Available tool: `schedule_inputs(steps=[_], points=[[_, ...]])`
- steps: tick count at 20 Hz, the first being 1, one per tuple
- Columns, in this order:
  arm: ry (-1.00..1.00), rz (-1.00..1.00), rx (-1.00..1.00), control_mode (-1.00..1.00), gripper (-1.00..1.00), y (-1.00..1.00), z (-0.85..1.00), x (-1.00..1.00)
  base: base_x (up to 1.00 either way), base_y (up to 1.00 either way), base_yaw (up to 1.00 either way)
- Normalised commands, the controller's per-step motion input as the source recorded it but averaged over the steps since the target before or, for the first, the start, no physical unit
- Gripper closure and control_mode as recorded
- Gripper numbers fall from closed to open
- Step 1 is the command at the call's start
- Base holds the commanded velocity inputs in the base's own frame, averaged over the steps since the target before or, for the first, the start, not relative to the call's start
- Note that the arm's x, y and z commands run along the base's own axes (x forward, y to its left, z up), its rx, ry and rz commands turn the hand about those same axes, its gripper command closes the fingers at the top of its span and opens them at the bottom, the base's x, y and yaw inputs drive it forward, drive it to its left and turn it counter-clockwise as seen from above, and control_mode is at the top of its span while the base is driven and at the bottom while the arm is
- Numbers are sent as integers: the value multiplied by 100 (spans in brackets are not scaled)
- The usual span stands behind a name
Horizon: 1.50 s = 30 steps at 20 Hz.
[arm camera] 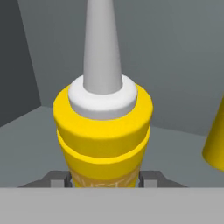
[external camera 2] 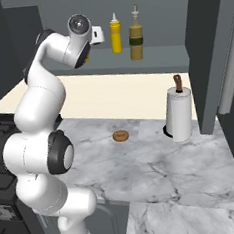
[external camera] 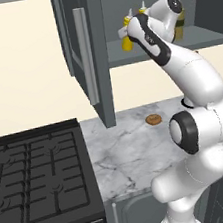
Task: Pick the oil and vinegar bottle and mustard from the counter and place them in the cabinet.
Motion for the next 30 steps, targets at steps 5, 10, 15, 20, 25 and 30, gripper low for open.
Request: schedule_inputs(steps=[5, 10, 15, 20, 25, 30], points=[[0, 0, 0, -100, 100, 8, -29, 23, 0, 0, 0], [0, 0, 0, -100, 100, 10, -30, 24, 0, 0, 0], [0, 0, 0, -100, 100, 7, -33, 25, 0, 0, 0], [0, 0, 0, -100, 100, 6, -37, 25, 0, 0, 0], [0, 0, 0, -100, 100, 6, -36, 26, 0, 0, 0], [4, 1, 0, -100, 100, 10, -39, 32, 0, 0, 0]])
